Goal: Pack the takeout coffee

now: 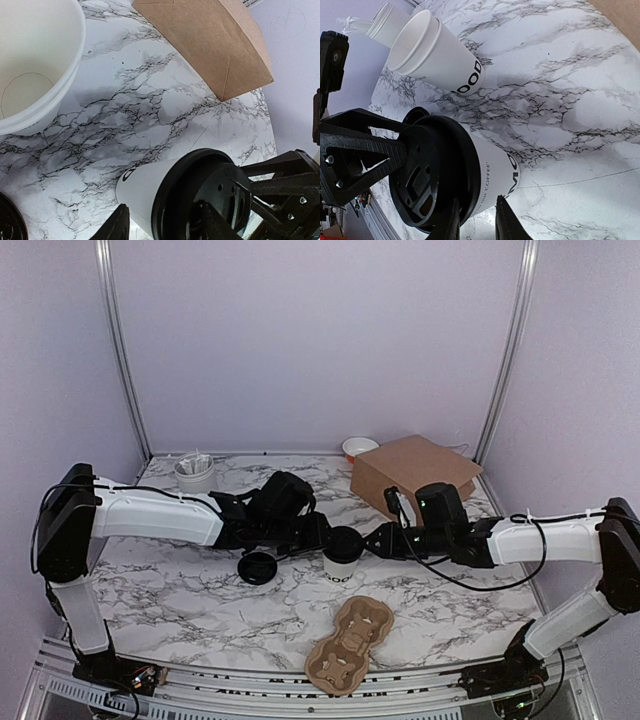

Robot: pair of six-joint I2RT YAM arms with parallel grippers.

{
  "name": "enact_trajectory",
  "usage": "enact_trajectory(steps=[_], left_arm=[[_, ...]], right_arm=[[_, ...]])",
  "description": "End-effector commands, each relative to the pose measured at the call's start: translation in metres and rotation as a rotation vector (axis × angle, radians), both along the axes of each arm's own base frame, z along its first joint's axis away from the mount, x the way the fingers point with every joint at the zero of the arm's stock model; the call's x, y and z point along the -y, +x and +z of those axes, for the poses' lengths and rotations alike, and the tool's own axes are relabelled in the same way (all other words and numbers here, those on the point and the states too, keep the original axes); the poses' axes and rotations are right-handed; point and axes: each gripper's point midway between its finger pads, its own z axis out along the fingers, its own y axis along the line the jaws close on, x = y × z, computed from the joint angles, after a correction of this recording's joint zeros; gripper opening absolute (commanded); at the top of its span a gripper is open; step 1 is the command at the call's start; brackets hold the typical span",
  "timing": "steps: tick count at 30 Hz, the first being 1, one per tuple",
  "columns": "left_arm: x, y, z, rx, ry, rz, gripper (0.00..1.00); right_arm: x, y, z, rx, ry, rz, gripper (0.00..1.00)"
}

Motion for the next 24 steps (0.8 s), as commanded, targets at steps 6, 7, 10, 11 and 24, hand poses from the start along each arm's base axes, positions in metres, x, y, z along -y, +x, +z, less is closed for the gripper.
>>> enact_trajectory(steps=[6,7,10,11,24], left_arm=[[-0.013,-0.011,-0.030,-0.046,0.099,-0.015,0.50],[-0.011,-0.010,-0.026,-0.037,0.094,-0.021,0.50],[-0.008,-0.007,-0.012,-0.005,0.083,-0.034,0.50],[-0.007,-0.007,-0.008,0.004,0.078,-0.041,0.50],[-0.005,-0.002,0.017,0.055,0.073,-0.071,0.50]], right_arm=[[0.009,-0.014,-0.020,-0.088,-0.100,-0.005,0.23],[0.007,-0.011,-0.013,-0.076,-0.089,-0.008,0.23],[0.000,-0.001,0.013,-0.029,-0.054,-0.014,0.24],[-0.003,0.003,0.021,-0.014,-0.042,-0.019,0.25],[0.005,0.027,0.049,0.062,-0.041,-0.072,0.27]])
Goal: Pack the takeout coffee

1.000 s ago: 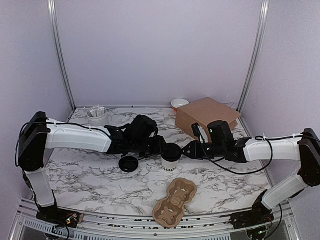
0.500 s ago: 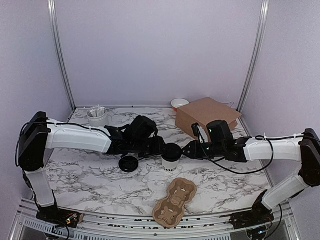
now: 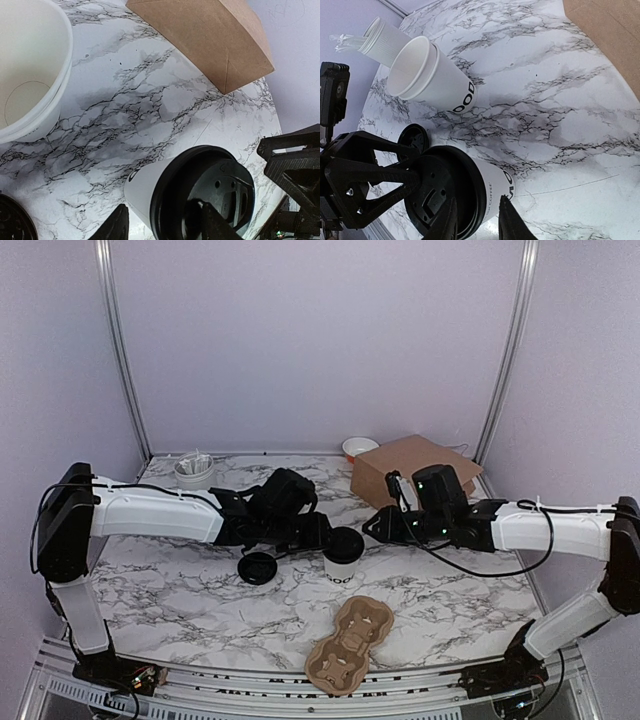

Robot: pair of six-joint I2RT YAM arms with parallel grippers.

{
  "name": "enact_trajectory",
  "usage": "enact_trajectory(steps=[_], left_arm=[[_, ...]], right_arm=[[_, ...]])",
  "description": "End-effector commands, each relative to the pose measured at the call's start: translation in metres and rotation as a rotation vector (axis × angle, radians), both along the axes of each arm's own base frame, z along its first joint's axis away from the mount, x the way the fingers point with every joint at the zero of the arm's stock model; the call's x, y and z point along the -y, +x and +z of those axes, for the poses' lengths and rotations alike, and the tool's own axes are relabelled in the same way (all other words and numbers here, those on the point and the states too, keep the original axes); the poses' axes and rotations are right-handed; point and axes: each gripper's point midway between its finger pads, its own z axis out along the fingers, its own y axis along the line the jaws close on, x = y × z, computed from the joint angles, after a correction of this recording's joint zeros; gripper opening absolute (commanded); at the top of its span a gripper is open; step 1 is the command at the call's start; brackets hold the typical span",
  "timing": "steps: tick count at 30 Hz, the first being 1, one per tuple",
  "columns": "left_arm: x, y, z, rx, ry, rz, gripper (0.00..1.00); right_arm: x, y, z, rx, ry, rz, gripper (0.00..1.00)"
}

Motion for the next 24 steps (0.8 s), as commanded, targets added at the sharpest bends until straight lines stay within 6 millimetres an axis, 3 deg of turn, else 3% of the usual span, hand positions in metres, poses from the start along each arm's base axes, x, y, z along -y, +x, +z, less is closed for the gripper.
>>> enact_trajectory(steps=[1,15,24], left_arm=[[-0.004,-0.002,0.016,0.024,0.019,-0.025,0.50],[-0.005,-0.014,0.035,0.032,-0.014,-0.085,0.52],[0.000,-0.045,0.019,-0.025,-0.004,-0.163,0.40]], right_arm=[[0.001,0.011,0.018,0.043,0.017,0.015,0.27],[-0.010,0.020,0.009,0.021,0.007,0.169,0.27],[-0.012,0.016,0.001,0.003,-0.003,0.173,0.27]])
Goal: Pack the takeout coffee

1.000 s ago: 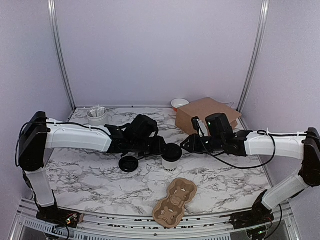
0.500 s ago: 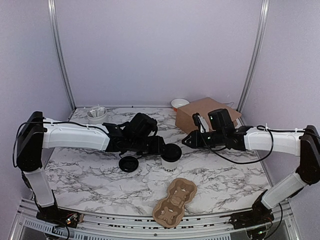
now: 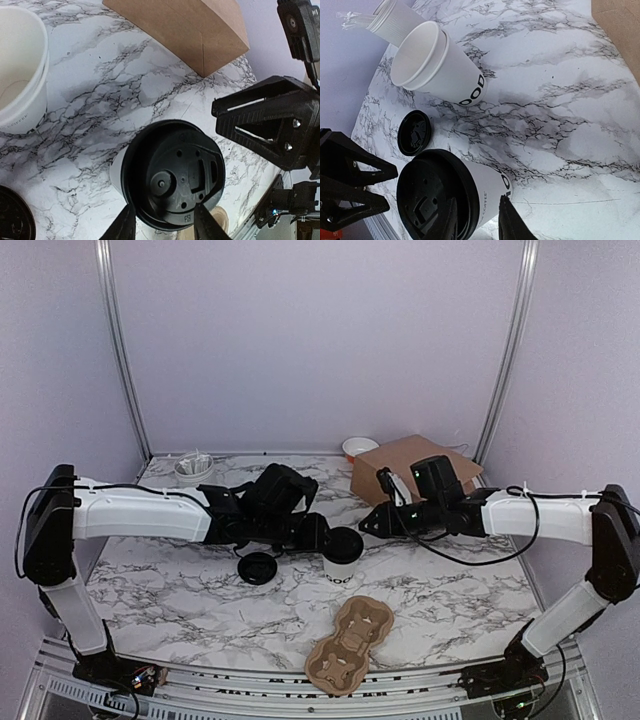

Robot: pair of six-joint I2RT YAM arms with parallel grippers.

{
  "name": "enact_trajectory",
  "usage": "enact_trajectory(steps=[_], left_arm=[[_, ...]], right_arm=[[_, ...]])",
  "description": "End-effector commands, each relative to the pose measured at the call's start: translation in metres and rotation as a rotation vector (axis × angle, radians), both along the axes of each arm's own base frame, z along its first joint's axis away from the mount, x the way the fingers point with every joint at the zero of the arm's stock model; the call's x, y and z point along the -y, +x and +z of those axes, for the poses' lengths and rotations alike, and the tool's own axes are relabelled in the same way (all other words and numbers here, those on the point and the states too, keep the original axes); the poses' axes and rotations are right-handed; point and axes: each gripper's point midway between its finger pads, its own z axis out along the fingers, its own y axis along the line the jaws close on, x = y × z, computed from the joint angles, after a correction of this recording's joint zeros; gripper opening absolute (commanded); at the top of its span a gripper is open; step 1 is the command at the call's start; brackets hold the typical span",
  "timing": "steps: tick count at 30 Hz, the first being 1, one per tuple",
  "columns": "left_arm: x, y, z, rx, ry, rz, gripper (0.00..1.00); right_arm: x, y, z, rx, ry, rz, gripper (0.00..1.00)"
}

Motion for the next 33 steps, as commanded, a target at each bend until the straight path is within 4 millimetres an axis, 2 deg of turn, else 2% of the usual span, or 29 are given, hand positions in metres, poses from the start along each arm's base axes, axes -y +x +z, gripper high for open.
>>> enact_trajectory(steps=[1,6,12,20,25,33], left_arm=[[0.000,-0.028,-0.004,-0.032,0.016,-0.068,0.40],[-0.005,-0.035,-0.013,-0.049,0.032,-0.054,0.40],[-0.006,-0.033,-0.017,-0.052,0.042,-0.035,0.39],[-0.011,-0.022,-0.023,-0.057,0.058,0.014,0.39],[-0.015,-0.009,-0.018,-0.044,0.054,0.037,0.39],[-0.020,0.008,-0.019,-0.039,0.072,0.052,0.39]], right_arm=[[-0.007,0.003,0.007,0.017,0.005,0.014,0.27],[-0.007,0.001,0.005,0.017,-0.002,0.007,0.27],[-0.010,-0.005,-0.001,0.006,-0.014,0.007,0.27],[-0.009,-0.012,-0.005,-0.010,-0.014,-0.013,0.26],[-0.005,-0.017,-0.010,-0.027,-0.019,-0.036,0.26],[-0.005,-0.037,-0.009,-0.042,0.007,-0.034,0.26]])
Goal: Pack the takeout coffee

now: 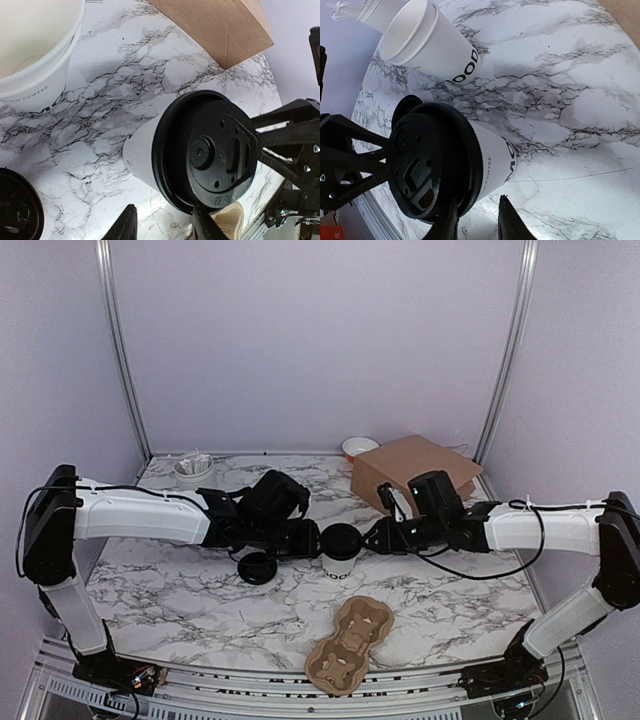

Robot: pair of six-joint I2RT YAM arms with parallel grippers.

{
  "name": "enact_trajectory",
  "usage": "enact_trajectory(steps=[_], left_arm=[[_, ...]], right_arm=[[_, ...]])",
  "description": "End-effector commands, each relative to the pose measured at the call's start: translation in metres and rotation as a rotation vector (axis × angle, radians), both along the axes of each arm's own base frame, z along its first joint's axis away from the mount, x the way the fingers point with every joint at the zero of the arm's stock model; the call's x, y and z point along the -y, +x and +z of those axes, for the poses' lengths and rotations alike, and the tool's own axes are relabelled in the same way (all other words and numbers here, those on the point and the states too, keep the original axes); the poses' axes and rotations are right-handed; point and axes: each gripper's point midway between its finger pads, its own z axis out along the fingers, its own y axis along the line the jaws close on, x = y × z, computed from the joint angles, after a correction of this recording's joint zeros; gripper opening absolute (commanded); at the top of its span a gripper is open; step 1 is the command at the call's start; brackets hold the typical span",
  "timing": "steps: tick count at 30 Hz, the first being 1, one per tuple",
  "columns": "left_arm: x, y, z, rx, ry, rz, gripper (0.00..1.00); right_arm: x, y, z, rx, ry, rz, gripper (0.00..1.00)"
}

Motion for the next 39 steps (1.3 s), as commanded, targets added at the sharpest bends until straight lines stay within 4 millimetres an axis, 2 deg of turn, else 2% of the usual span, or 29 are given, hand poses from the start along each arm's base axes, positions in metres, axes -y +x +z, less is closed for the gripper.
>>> enact_trajectory(steps=[1,5,9,16,20,23,31,39], left_arm=[[-0.004,0.014,0.003,0.013,0.024,0.017,0.39],[-0.004,0.025,0.003,0.016,0.025,0.020,0.39],[-0.001,0.032,0.004,0.019,0.024,0.021,0.39],[-0.009,0.027,0.019,0.029,0.016,0.027,0.39],[-0.009,0.019,0.028,0.022,-0.011,0.019,0.40],[-0.008,0.012,0.028,0.014,-0.016,0.017,0.40],[-0.009,0.005,0.025,-0.006,-0.037,0.028,0.40],[-0.012,0.002,0.023,-0.008,-0.043,0.027,0.40]], right_arm=[[-0.007,-0.014,0.011,0.009,0.035,0.006,0.26],[-0.012,-0.023,0.018,0.008,0.051,0.016,0.26],[-0.006,-0.018,0.022,0.027,0.033,-0.018,0.26],[0.009,0.011,0.047,0.104,0.053,-0.018,0.30],[0.001,0.029,0.059,0.165,0.036,0.058,0.38],[-0.005,0.040,0.065,0.212,-0.012,0.100,0.39],[-0.012,0.047,0.061,0.217,-0.118,0.172,0.36],[-0.027,0.045,0.046,0.176,-0.159,0.209,0.34]])
